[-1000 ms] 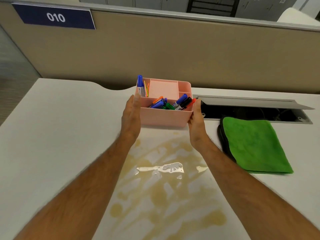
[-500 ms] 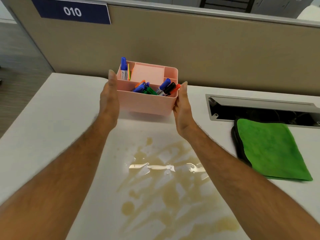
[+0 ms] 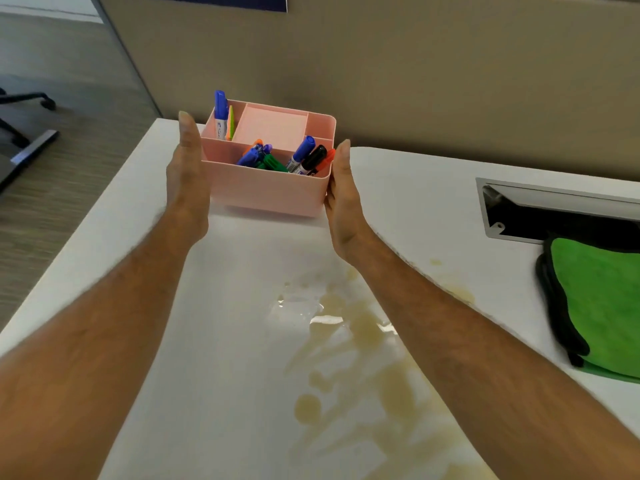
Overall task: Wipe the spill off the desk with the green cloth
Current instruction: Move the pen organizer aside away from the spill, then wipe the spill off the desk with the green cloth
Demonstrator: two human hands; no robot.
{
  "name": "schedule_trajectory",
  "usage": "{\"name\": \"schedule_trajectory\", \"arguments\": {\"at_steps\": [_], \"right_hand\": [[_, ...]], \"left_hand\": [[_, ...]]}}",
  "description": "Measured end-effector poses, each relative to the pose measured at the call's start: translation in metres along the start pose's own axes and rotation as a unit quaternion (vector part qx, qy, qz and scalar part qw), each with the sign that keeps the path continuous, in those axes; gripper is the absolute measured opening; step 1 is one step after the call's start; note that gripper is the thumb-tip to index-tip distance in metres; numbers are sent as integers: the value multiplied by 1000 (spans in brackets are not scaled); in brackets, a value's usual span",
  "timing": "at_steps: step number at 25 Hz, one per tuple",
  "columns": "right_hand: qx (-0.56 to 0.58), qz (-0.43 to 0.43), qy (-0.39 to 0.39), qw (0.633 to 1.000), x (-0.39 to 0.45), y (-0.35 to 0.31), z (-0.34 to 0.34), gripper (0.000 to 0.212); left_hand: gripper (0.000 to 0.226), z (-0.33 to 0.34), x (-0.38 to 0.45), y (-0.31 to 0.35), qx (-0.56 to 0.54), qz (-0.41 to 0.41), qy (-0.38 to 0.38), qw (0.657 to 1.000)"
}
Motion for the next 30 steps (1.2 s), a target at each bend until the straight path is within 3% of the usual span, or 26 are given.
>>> {"name": "schedule_trajectory", "arguments": {"at_steps": [5,9,12,15,17,20,23,26,28,30], "right_hand": [[-30,-3,-6,1000,0,9,13,41],[-72,-5,-11,997,-6,4,12,55],[-79,-13,-31,996,-18,0,3,53],[-116,17,-9,993,-45,-1,-22,73],[-189,24,31,981,-69,1,-56,82],[-352,-19,144,925,-115,-3,-134,71],[-519,-9,255,816,-151,-3,-232,83],[-625,138,276,717,-163,8,-299,99],[-645,219,258,685,-171,19,-318,104],[-656,238,243,674,-176,29,-322,102]], "left_hand": [[91,-13,9,-13,16,-20,15,1000],[60,-13,3,-16,12,-4,11,1000],[53,-16,-6,-14,35,14,-11,999],[69,-27,-12,-33,160,26,-41,986],[79,-42,-23,-52,302,46,-45,951],[89,-66,-49,-82,453,149,-97,874],[96,-75,-89,-105,539,179,-142,811],[101,-74,-126,-120,572,159,-154,790],[103,-69,-140,-124,581,137,-152,788],[105,-64,-148,-127,583,117,-145,791]]}}
Point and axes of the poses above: each hand's wrist, its own x-axis towards the middle knuckle, its own z-axis out of the palm, y = z × x, the point moved 1 cm from there along x, towards the middle knuckle
